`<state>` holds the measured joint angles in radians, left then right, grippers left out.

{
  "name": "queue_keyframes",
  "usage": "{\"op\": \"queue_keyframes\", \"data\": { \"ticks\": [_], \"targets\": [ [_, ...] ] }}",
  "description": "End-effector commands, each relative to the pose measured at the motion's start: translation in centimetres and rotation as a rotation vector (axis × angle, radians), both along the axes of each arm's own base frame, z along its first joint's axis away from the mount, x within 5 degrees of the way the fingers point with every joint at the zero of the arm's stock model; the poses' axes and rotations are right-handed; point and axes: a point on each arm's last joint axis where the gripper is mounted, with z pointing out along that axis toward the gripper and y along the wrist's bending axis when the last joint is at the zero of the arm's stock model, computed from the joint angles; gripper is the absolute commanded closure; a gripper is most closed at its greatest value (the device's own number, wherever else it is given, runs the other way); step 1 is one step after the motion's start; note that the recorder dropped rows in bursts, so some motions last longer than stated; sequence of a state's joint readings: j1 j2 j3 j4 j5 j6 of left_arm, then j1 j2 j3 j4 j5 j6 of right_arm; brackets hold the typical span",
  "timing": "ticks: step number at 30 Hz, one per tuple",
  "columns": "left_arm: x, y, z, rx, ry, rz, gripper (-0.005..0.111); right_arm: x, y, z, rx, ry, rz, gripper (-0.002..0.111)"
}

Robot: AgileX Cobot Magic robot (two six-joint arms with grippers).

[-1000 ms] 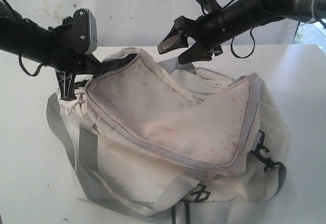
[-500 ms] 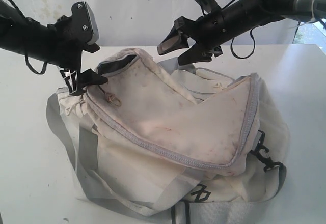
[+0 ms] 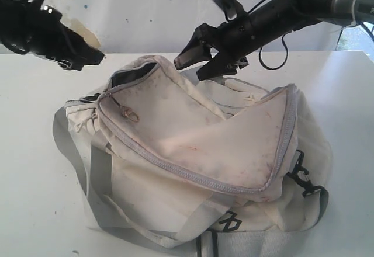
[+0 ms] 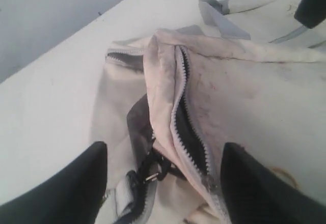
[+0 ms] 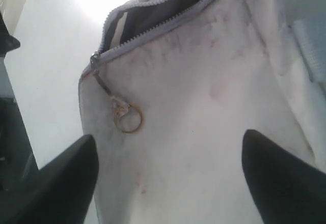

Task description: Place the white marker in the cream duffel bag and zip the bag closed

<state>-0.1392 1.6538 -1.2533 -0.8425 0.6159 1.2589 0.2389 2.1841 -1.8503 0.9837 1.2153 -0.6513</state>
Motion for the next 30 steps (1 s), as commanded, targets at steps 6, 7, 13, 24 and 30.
{"op": "queue_keyframes", "data": {
  "ticks": [6,7,13,24,30],
  "targets": [
    [-2.0,3.3,-1.3,-0.052,0.336,0.147,0.039,-1.3,5.9,0.6,-0.008,-0.260,0.088,0.037],
    [-2.1,3.3,-1.5,-0.063,0.356,0.162,0.039,-1.4,6.4,0.4,-0.019,-0.282,0.096,0.037],
    [-2.9,3.5,-2.8,-0.117,0.424,0.278,0.039,-3.0,10.0,-0.3,-0.151,-0.439,0.181,0.037],
    [-3.8,4.4,-3.5,-0.067,0.526,0.413,0.040,-5.1,14.3,-2.3,-0.170,-0.462,0.217,0.050],
    [-4.0,4.4,-3.6,-0.063,0.552,0.403,0.040,-4.8,14.5,-3.5,-0.211,-0.477,0.207,0.051]
  ]
}}
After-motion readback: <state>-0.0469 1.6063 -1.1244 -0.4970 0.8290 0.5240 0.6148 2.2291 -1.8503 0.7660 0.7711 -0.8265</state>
